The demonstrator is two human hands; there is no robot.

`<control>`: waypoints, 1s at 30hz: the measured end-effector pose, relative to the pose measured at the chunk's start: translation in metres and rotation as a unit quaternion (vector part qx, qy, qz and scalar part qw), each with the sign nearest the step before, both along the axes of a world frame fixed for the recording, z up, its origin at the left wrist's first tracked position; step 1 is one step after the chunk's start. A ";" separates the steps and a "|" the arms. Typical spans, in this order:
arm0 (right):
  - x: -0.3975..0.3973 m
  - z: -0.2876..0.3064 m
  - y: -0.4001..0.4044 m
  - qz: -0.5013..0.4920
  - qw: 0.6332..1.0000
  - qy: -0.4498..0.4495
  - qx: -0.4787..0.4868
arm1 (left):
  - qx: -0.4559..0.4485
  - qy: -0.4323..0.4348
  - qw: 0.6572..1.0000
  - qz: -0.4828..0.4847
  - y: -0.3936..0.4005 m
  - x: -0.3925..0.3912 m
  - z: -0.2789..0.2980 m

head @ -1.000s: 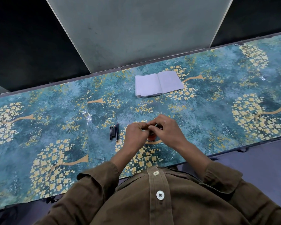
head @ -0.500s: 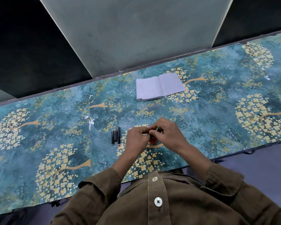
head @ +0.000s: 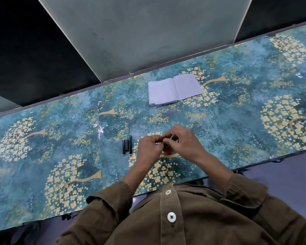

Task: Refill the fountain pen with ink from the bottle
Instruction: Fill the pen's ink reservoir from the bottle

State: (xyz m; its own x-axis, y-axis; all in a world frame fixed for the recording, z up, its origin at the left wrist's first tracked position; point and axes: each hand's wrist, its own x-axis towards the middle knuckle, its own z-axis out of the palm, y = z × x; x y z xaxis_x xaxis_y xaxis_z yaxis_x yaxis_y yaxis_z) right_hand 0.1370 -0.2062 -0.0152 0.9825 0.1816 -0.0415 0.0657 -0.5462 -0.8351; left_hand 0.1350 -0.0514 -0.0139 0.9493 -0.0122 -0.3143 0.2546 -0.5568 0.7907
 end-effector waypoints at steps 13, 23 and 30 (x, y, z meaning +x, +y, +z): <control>0.003 0.003 -0.002 0.018 0.999 0.007 -0.041 | 0.016 -0.015 1.000 -0.014 0.000 0.000 0.002; 0.001 0.006 0.003 0.012 0.994 -0.026 -0.102 | 0.012 -0.029 0.999 -0.015 0.002 -0.001 0.001; 0.007 0.010 0.000 0.059 0.994 0.001 -0.091 | 0.000 -0.022 1.000 -0.013 0.003 -0.003 0.001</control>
